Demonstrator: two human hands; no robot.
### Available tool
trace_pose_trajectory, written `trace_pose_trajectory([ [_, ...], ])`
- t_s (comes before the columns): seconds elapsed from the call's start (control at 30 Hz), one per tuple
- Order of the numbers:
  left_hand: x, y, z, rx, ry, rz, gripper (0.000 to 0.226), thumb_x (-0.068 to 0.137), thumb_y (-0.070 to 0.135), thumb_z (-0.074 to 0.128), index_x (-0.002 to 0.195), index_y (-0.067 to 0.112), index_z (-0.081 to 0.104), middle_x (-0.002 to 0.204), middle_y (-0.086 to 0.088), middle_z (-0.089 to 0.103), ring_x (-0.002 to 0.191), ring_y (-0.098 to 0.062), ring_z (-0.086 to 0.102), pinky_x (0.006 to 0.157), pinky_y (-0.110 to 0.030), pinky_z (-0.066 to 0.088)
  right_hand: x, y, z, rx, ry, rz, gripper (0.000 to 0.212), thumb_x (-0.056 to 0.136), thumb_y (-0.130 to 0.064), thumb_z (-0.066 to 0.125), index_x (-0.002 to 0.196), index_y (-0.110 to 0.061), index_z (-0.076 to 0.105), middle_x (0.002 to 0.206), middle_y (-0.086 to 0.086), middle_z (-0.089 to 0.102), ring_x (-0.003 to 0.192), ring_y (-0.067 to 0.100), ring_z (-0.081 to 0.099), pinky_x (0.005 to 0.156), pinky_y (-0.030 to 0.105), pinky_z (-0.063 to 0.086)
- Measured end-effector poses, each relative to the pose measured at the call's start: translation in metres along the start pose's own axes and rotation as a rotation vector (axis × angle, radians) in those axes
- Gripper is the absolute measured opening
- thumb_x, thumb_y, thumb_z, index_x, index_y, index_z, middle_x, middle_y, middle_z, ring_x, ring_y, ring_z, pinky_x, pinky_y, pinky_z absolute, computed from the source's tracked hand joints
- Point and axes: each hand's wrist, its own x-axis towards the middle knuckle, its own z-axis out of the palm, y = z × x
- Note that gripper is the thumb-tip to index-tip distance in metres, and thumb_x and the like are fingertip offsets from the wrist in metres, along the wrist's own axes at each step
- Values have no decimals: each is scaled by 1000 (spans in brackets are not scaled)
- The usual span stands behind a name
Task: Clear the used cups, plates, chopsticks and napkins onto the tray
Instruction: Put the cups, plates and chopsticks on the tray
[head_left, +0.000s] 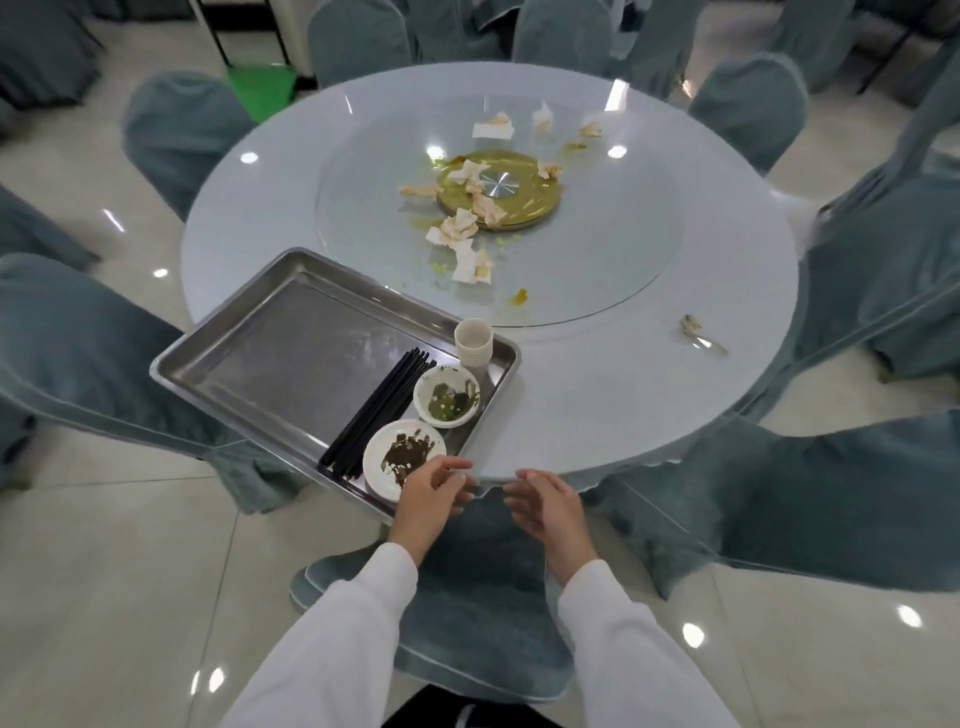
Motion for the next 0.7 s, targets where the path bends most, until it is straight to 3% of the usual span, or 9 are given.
trace_pose_trajectory([
  [0.13,14,7,9,-13,5,-24,16,106,13,58,110,22,71,96,4,79,87,-10,77,77,-26,63,13,-24,-18,-111,12,-66,21,109,-24,54,113,-14,72,94,4,81,87,22,78,79,33,63],
  [0.27,35,17,24,-55,-64,-25,15,106,13,58,112,19,71,101,0,78,92,-19,77,82,-32,64,34,-57,-47,-118,72,-116,19,109,-17,54,109,-10,71,95,10,79,79,20,75,66,27,57],
  [0.37,41,18,40,-78,-83,-45,16,106,10,57,113,17,70,104,-4,77,94,-22,75,86,-38,63,46,-71,-70,-119,107,-111,17,108,-16,54,105,-13,71,91,8,79,78,21,73,68,30,53],
  [0.57,57,14,80,-28,-87,-91,16,107,16,57,111,23,71,103,2,78,95,-18,75,80,-28,62,88,-102,-128,-128,149,-110,19,108,-14,53,111,-10,70,94,10,78,78,20,72,63,27,53],
  [0.7,69,11,121,-79,2,-149,17,108,15,56,110,20,72,105,-2,77,98,-23,74,76,-25,62,133,-121,-172,-198,126,-83,19,108,-14,52,110,-9,70,95,12,78,78,22,72,67,30,54],
])
